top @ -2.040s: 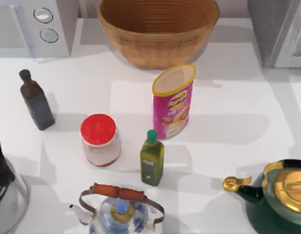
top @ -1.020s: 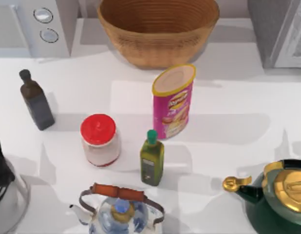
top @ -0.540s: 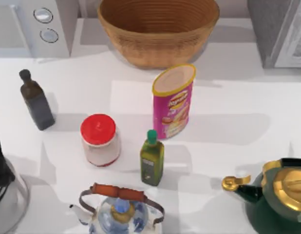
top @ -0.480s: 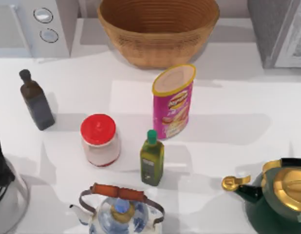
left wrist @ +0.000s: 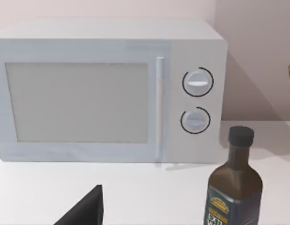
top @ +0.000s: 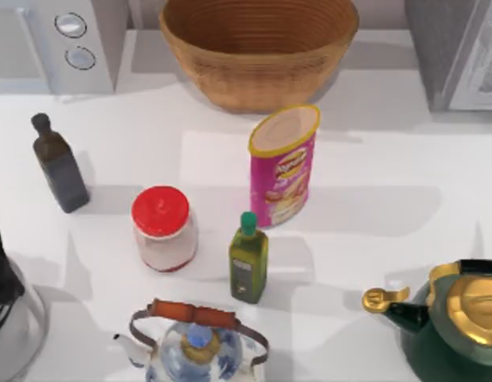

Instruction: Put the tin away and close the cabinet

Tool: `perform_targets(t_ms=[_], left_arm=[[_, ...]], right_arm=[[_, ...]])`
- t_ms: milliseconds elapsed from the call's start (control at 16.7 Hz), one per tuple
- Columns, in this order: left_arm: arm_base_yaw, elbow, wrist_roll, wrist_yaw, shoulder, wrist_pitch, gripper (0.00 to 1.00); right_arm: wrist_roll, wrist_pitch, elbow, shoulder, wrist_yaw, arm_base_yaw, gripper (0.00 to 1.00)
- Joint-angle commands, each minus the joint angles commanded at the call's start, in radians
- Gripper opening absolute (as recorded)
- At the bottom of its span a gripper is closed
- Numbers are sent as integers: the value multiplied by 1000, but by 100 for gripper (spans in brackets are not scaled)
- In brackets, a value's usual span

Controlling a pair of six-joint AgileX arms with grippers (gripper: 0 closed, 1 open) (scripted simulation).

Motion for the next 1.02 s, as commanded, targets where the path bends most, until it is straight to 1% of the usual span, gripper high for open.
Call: perform_targets(t_ms=[120,240,480,660,840,1020], left_arm=[[0,0,0,0,0,0,100],[0,0,0,0,0,0,100],[0,0,0,0,0,0,100],[0,0,0,0,0,0,100],[0,0,0,0,0,0,100],[0,0,0,0,0,0,100]], right_arm=[[11,113,49,115,-115,-99,100],[22,259,106,271,-257,-218,100],[37,572,208,652,-552,-469,100],[42,785,259,953,-739,-646,100],[37,950,288,1206,-855,-788,100],[27,1053,304,1370,-901,-881,100]])
